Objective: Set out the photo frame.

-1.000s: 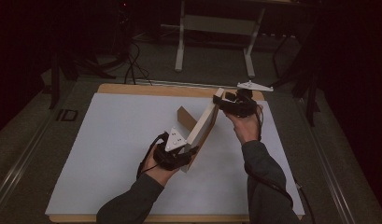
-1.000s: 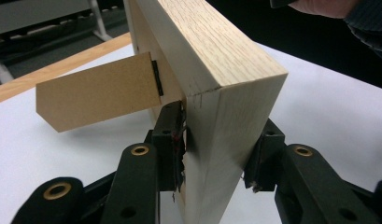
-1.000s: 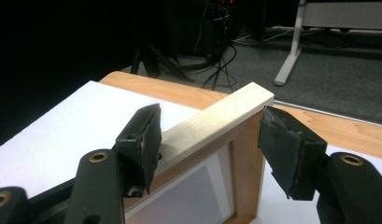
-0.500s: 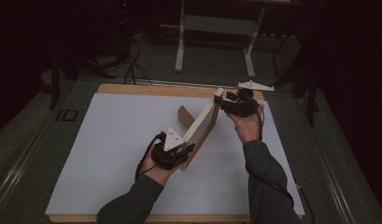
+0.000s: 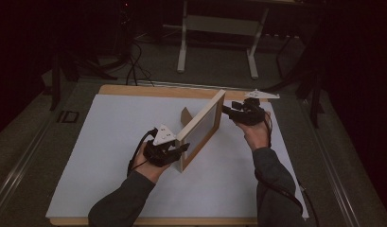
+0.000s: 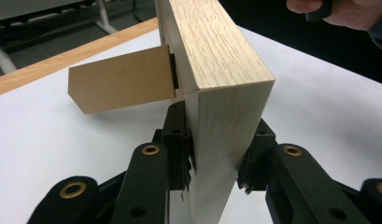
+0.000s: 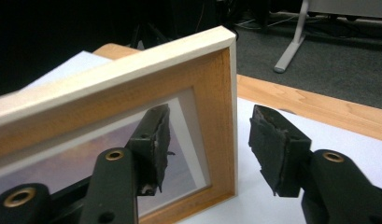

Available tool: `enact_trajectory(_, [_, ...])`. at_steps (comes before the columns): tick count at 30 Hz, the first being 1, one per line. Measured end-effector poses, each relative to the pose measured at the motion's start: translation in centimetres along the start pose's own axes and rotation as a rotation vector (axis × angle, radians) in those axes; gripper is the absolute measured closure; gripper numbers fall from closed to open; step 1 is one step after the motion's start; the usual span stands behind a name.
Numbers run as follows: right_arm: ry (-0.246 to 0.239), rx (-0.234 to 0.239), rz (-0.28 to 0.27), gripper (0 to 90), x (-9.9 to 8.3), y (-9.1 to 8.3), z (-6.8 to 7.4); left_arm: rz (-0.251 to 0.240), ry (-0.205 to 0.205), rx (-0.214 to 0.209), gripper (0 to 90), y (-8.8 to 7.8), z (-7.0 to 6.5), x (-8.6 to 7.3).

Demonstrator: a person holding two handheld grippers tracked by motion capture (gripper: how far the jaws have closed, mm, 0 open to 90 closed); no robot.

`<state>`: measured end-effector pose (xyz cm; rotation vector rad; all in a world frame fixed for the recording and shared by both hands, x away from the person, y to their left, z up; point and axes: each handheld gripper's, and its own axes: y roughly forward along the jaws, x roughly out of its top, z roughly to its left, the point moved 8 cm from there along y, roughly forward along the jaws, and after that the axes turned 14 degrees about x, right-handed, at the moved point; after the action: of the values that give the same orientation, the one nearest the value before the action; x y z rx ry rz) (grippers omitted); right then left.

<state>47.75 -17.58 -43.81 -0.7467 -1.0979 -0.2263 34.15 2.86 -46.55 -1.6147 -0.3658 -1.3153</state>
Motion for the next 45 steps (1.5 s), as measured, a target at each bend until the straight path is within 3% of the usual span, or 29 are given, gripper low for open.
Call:
enact_trajectory(6, [-0.068,0.027,0.03,52.8,-0.4,0.2,0.4,-0.009,0.01,-0.061,69.9,-0.5,0.9,-0.4])
enact_trajectory(11, [-0.096,0.04,0.047,52.7,-1.0,0.3,0.3,-0.01,0.018,-0.104,69.9,-0.8,1.4,-0.7])
enact_trajectory(16, [-0.143,0.05,0.092,46.9,-1.8,0.4,0.1,-0.016,0.041,-0.15,69.8,-1.2,1.8,-0.9])
enact_trajectory(22, [-0.154,0.096,0.097,40.8,-2.1,0.5,0.2,-0.013,0.049,-0.192,69.8,-1.4,2.4,-1.1])
enact_trajectory(27, [-0.22,0.103,0.114,35.1,-2.2,0.7,0.5,-0.011,0.054,-0.223,69.7,-1.4,2.9,-1.2])
enact_trajectory(34, [-0.226,0.134,0.115,29.9,-2.3,1.2,0.8,0.004,0.096,-0.287,69.5,-1.6,3.5,-1.3])
enact_trajectory(40, [-0.204,0.166,0.109,28.1,-2.6,1.5,0.7,0.003,0.081,-0.337,69.5,-1.7,4.3,-1.5])
enact_trajectory(45, [-0.19,0.219,0.098,27.1,-2.9,1.6,0.8,0.0,0.082,-0.362,69.4,-1.6,4.6,-1.6])
